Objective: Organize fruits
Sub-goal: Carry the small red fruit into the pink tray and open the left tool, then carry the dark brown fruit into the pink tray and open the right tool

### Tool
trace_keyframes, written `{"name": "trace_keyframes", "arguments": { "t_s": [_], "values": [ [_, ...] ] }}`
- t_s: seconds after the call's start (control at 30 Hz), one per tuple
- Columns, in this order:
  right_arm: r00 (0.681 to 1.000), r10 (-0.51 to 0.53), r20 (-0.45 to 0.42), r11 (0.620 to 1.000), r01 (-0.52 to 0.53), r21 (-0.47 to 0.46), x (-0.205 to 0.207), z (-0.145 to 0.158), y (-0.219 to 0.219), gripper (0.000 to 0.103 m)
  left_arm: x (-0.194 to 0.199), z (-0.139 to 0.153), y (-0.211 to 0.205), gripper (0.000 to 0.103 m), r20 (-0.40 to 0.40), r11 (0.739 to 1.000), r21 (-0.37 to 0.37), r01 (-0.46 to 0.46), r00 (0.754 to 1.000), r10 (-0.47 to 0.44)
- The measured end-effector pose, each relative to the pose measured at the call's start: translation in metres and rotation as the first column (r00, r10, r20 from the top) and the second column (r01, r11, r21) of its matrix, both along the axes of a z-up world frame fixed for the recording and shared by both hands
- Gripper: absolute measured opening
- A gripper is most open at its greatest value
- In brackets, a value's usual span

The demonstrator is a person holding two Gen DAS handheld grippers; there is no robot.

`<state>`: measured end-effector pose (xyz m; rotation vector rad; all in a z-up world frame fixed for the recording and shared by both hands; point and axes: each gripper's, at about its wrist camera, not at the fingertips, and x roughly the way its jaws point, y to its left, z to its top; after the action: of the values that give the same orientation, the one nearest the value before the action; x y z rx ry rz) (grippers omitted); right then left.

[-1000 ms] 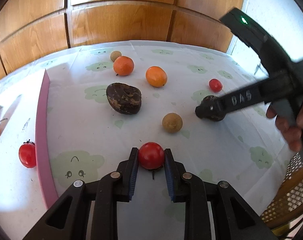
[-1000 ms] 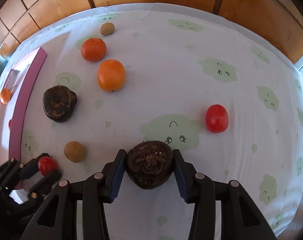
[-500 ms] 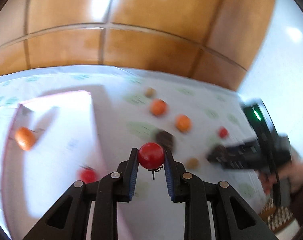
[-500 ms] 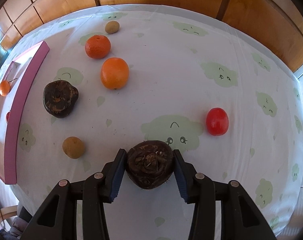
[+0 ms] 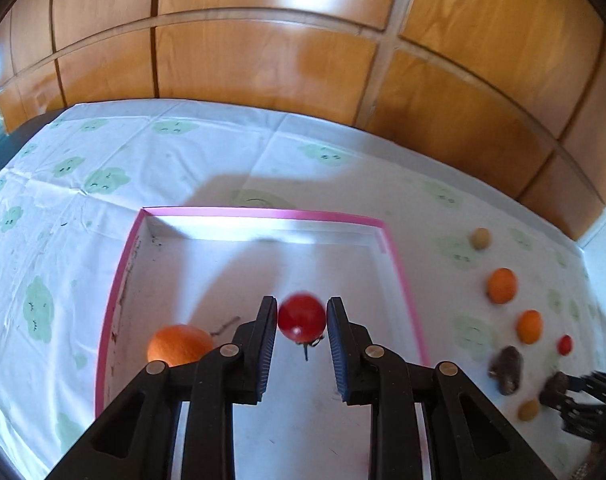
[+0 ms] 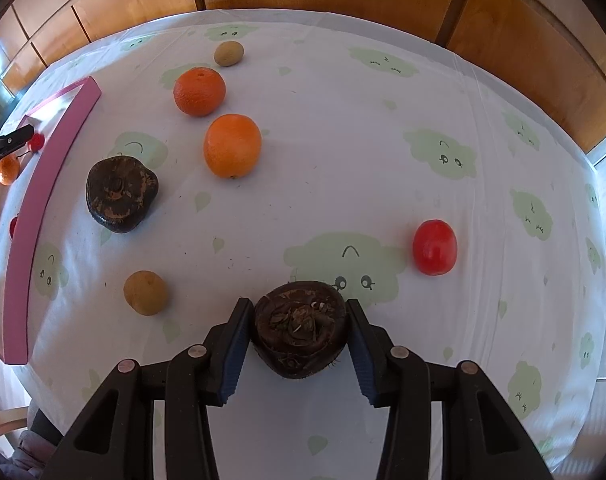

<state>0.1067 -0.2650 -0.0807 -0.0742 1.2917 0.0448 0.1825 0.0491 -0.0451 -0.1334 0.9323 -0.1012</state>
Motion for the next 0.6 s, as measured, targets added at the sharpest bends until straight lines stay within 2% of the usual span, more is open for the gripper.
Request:
{"name": "trace_keyframes", "arguments": {
  "t_s": [0.2,0.33,0.6],
  "values": [
    [1.000,0.005,0.002,1.000,-0.005,-0.008,0.000,-0.001,0.000,0.047,-0.011,0.002,-0.003,0.032,0.006,0.999,0.038,-0.022,1.000,0.021],
    [1.000,0.006,0.004,1.000,-0.006,-0.012,0.000,-0.002,0.000,0.047,-0.033,0.007,-0.005,0.035,0.012,0.998,0.038,-0.054,0.998,0.054],
    [1.000,0.009,0.011,1.000,-0.009,-0.020,-0.002,-0.002,0.003,0.047,-0.078,0.024,-0.014,0.043,0.068,0.998,0.051,-0.039,0.997,0.035]
  ]
}}
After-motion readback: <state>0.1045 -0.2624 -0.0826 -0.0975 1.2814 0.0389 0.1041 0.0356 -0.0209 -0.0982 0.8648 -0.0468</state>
